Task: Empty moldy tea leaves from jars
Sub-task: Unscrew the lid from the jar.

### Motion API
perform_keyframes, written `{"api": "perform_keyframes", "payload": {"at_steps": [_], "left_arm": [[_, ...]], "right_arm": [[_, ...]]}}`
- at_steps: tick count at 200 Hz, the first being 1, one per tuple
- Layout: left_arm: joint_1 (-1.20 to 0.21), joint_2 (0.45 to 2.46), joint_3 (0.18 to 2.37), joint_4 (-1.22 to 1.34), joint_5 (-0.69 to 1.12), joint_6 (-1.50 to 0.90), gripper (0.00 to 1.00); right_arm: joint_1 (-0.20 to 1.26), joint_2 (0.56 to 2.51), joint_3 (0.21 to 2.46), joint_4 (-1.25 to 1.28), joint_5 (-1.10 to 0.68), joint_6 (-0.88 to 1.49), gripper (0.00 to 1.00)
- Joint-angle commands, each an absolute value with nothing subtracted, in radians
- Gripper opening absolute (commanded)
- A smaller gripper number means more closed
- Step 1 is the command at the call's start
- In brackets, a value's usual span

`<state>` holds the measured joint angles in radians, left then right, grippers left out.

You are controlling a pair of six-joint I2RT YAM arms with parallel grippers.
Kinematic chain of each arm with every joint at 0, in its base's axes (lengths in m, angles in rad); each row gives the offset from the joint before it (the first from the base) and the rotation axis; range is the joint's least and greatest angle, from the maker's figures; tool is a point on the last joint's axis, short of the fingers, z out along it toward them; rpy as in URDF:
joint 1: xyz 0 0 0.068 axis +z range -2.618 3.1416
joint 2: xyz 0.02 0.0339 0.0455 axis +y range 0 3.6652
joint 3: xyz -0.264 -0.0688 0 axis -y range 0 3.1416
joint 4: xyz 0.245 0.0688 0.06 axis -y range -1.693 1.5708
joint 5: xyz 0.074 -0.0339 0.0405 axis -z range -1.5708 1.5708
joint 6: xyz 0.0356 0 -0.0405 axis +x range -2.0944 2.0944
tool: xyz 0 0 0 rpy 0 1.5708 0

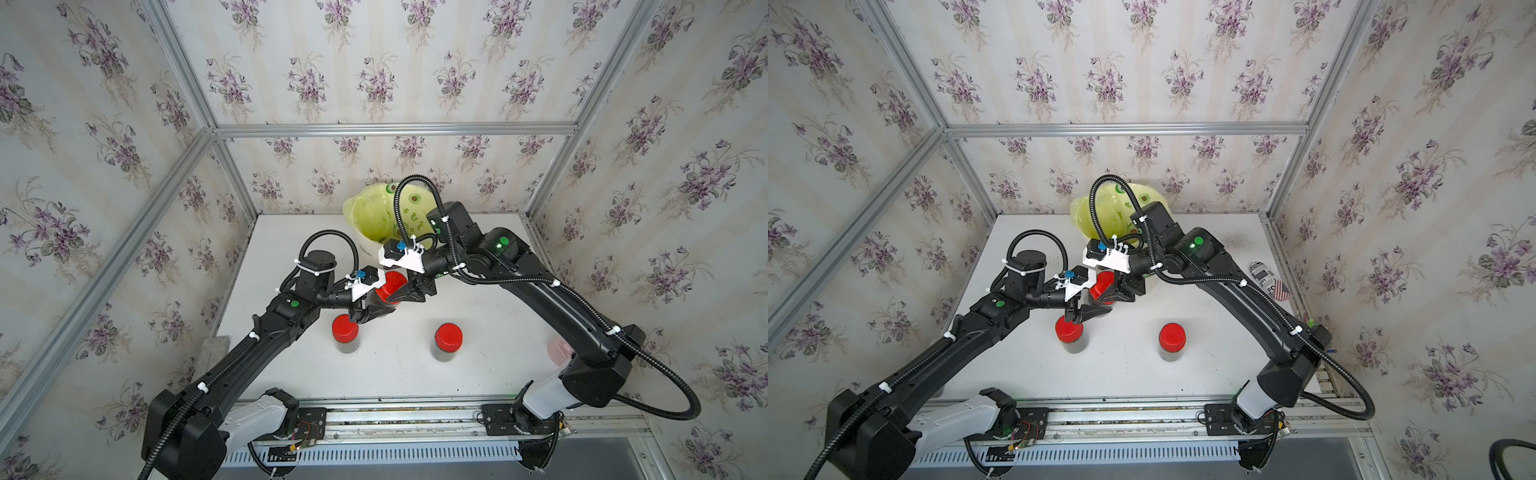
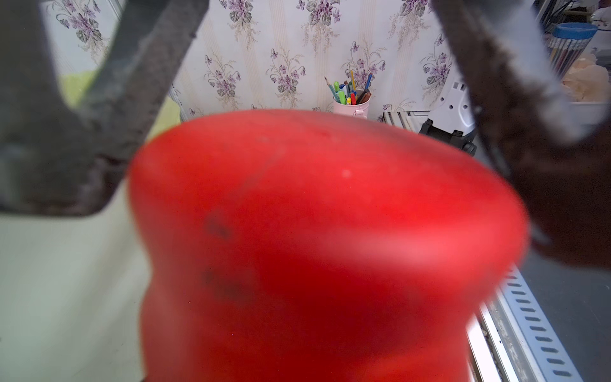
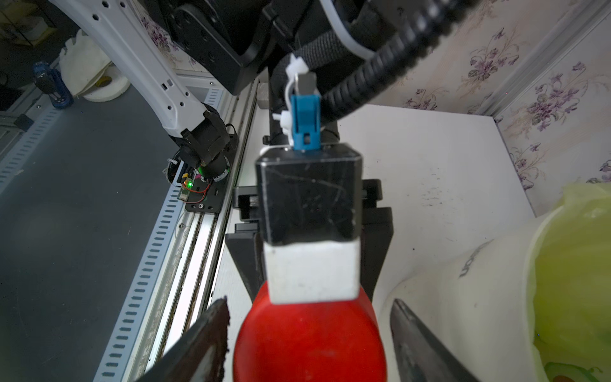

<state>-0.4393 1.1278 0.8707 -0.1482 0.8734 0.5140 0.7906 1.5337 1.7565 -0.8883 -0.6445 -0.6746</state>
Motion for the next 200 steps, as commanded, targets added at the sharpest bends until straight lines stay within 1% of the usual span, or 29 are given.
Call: {"api": "perform_keyframes", "payload": {"at_steps": [1,22,41,68,91,103,153,200], "left_arm": [[-0.440,1.131,0.876,-0.128,0.891,0.532,0.52],[-0.440,1.132,0.877,-0.128,0.888,0.532,0.52],[-0.440,1.131,0.875,-0.129,0.884,0.534,0.52],[-0.440,1.127,0.877,-0.129,0.873,0.533,0.51],[-0.440,1.127,0.875,-0.129,0.869,0.536,0.52],[-0.439,1.131,0.879,-0.128,0.873,0.535,0.52],[-0.440,1.132,0.876,-0.129,0.876,0.533,0.52],[-0.440,1.131,0.877,-0.128,0.876,0.535,0.52]], "right_arm": [[0.788,1.479,1.703,-0.767,-0.648,-0.592,0.80],[0.789,1.425,1.645,-0.702,-0.628,-0.496,0.85],[0.790,1.387,1.598,-0.654,-0.567,-0.376,0.88],[0.802,1.350,1.538,-0.610,-0.469,-0.178,0.90],[0.850,1.311,1.485,-0.591,-0.349,-0.063,0.91],[0.857,1.304,1.473,-0.591,-0.319,-0.006,0.91],[0.865,1.292,1.423,-0.562,-0.236,0.119,0.91],[0.874,1.311,1.435,-0.554,-0.232,0.143,0.91]]}}
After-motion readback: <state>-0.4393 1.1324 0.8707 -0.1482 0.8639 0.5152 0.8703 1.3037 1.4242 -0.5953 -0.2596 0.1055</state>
